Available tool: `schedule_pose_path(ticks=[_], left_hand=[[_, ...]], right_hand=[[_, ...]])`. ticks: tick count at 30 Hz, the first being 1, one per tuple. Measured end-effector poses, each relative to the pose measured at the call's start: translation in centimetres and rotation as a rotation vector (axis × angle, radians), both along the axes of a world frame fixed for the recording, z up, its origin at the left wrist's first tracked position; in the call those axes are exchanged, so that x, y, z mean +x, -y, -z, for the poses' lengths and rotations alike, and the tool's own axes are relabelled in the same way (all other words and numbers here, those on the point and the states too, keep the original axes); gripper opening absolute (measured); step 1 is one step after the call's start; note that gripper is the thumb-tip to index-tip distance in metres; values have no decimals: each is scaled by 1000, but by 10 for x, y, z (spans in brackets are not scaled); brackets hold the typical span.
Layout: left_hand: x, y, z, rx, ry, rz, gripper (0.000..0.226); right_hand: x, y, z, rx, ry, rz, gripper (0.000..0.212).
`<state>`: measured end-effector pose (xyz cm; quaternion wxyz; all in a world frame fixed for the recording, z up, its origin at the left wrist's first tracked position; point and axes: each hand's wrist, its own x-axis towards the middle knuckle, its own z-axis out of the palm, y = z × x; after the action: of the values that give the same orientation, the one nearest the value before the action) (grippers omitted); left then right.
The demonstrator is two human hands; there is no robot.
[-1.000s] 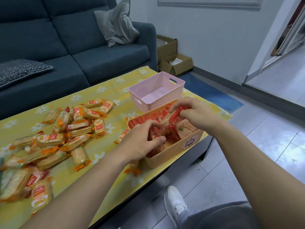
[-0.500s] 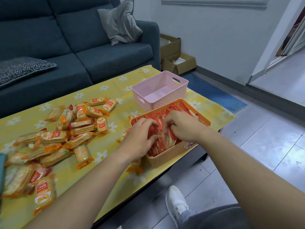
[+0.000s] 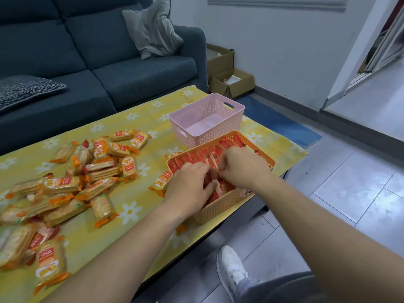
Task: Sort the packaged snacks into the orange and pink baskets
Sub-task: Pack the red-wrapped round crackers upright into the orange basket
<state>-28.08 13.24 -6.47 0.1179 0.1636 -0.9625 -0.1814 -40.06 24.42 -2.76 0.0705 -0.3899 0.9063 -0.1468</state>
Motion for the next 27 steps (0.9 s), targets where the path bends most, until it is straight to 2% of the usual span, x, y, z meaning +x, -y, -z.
schedule_pose_path(ticks=[2,5,8,12,16,19,21,24,27], left_hand=[[0,0,-1,-99,30,24,11],[-2,0,-2,-135,49,31,19],[-3,1,-4,-90,53,29,21],[-3,4,-5,-70,75,51,19],[-3,5,-4,-79,85,64,19],[-2,5,-7,-32,78,58,17],[-2,6,-8,80,-3,16,12],[-2,3,-10,295,-153,-85,30],[-5,-5,-14,429,-184,-74,50]], right_hand=[[-20,-13,-9,-88,-19,21,28],[-37,-28,-12,33,-86,-84,42],[-40,-31,-2,142,-127,-148,36],[-48,-34,-17,125,-245,-132,20],[-53,-41,-24,29,-96,-139,14],[-51,-41,-26,-227,93,-25,9],[-46,-38,-27,-395,149,74,7],[-33,-32,-25,-436,200,125,7],[-23,-30,-20,-367,252,89,14]])
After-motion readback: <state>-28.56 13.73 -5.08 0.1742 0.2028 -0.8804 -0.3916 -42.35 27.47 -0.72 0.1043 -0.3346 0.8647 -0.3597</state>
